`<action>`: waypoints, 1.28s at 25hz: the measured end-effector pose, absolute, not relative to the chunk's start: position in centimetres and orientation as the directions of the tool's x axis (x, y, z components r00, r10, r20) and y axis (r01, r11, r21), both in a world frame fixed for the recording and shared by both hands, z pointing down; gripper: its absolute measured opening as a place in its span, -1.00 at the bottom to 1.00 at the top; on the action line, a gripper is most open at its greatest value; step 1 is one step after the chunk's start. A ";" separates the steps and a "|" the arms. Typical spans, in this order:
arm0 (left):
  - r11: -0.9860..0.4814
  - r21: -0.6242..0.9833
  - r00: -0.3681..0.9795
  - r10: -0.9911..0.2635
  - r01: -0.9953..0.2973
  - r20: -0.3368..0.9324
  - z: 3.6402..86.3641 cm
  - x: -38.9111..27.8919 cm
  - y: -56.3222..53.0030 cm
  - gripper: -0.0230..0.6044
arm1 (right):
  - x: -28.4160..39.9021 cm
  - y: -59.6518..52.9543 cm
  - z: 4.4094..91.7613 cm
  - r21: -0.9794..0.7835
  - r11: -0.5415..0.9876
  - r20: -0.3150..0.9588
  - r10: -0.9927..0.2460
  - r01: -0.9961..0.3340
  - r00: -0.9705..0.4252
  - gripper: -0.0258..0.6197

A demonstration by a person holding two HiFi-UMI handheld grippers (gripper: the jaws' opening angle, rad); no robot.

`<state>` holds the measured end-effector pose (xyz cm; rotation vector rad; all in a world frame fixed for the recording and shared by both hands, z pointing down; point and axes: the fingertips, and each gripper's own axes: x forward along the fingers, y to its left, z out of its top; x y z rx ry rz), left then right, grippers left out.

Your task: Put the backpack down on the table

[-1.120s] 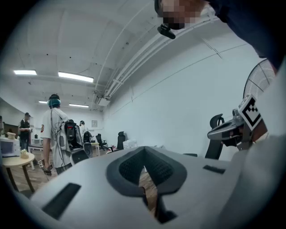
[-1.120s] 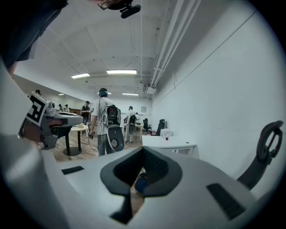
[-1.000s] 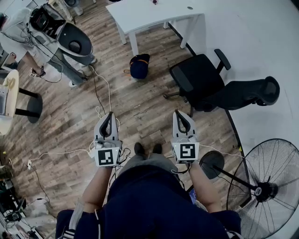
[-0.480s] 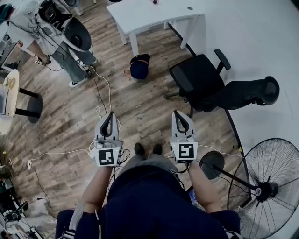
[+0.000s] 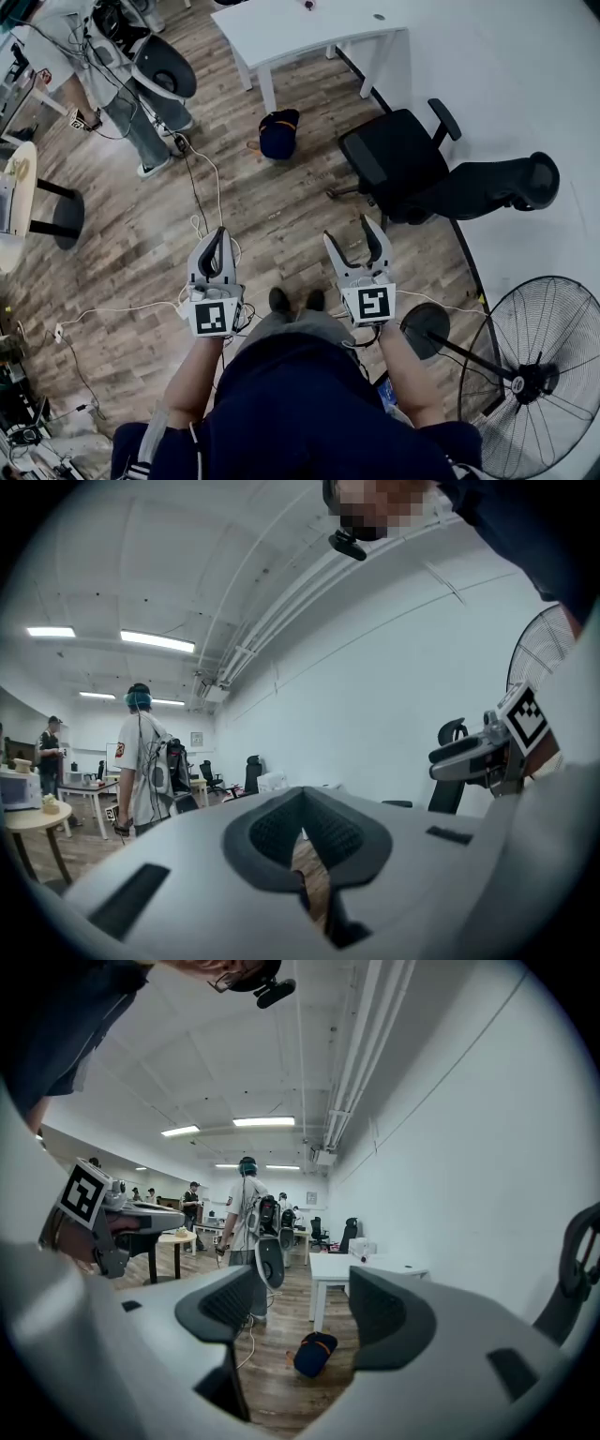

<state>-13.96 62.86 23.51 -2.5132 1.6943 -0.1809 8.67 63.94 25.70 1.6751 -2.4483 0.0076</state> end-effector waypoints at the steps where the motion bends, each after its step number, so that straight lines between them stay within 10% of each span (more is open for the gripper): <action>1: -0.375 -0.153 0.374 -0.927 -0.914 0.035 23.4 -13.9 62.9 -0.92 | 8.3 63.9 25.4 0.092 0.378 0.134 -0.921 -0.921 -0.365 0.16; 4: -0.370 -0.150 0.370 -0.929 -0.917 0.031 23.1 -14.1 62.6 -0.92 | 7.6 63.7 25.1 0.084 0.407 0.120 -0.910 -0.910 -0.396 0.40; 32: -0.390 -0.135 0.387 -0.921 -0.911 0.045 24.8 -16.5 49.9 -0.92 | 4.6 46.5 29.0 0.112 0.459 0.173 -0.882 -0.881 -0.438 0.37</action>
